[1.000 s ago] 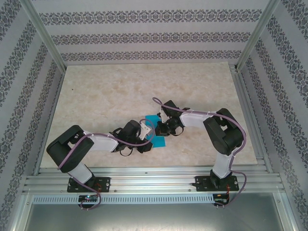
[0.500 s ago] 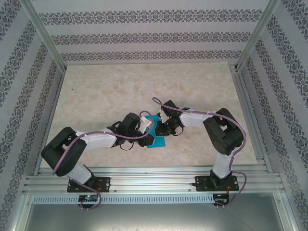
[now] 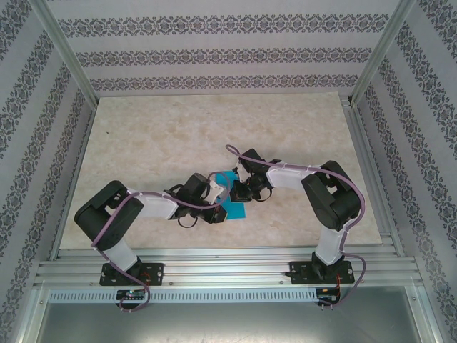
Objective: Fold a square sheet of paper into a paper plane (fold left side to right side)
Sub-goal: Fold the triangle a second time at the center of the table.
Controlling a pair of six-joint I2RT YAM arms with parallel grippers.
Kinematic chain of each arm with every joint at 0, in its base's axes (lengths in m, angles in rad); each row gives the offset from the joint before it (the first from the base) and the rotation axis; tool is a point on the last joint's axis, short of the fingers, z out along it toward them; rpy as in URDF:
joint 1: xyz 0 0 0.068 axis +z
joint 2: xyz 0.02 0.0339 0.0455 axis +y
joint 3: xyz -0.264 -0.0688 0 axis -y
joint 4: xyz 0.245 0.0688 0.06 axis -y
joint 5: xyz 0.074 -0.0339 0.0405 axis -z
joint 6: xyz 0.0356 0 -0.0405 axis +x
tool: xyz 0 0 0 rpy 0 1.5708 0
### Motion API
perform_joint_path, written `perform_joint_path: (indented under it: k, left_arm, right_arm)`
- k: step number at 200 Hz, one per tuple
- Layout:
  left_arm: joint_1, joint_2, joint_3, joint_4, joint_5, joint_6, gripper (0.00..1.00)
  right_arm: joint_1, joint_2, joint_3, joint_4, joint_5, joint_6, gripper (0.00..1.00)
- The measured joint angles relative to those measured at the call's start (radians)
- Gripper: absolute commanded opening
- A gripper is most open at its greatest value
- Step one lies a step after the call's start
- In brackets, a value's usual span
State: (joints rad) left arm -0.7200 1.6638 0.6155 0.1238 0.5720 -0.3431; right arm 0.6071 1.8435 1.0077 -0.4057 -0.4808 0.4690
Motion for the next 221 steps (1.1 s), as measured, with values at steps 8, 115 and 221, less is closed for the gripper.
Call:
perform_joint_path:
  k: [8,115,221]
  left_arm:
    - [0.0,-0.001,-0.01,0.019,0.001,-0.002,0.1]
    - [0.006,-0.098,-0.141,0.083,0.023,-0.033,0.09]
    - [0.101,-0.301,-0.058,-0.101,0.007,-0.107,0.14]
  right_arm:
    - [0.0,0.0,0.001,-0.001,0.0,0.0,0.06]
    - [0.0,0.007,0.015,-0.021,0.001,-0.019,0.07]
    - [-0.041,-0.123,0.031,-0.037,0.027,0.009,0.33]
